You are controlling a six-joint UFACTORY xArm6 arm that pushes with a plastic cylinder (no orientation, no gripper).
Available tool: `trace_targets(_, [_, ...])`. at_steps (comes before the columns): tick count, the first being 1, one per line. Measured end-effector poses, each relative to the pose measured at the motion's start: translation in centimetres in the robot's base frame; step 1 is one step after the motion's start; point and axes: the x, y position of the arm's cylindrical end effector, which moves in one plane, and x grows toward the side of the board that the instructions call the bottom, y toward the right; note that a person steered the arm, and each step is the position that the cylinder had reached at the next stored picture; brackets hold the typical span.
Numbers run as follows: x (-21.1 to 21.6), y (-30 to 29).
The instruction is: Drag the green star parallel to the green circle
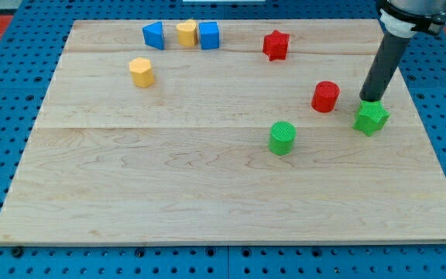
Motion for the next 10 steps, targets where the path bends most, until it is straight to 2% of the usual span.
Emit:
trace_targets(1, [0.6,-0.3])
trace_targets(3, [4.9,-1.1])
trace_targets(4, [5.4,3.7])
trace_targets(5, [5.4,-0.5])
trace_targets(6, [6.6,-1.3])
trace_targets(7, [6.8,4.6])
trace_targets(8, [10.9,6.7])
trace_targets(9, [13.1,2.9])
trace_targets(10, [13.1,-1.2])
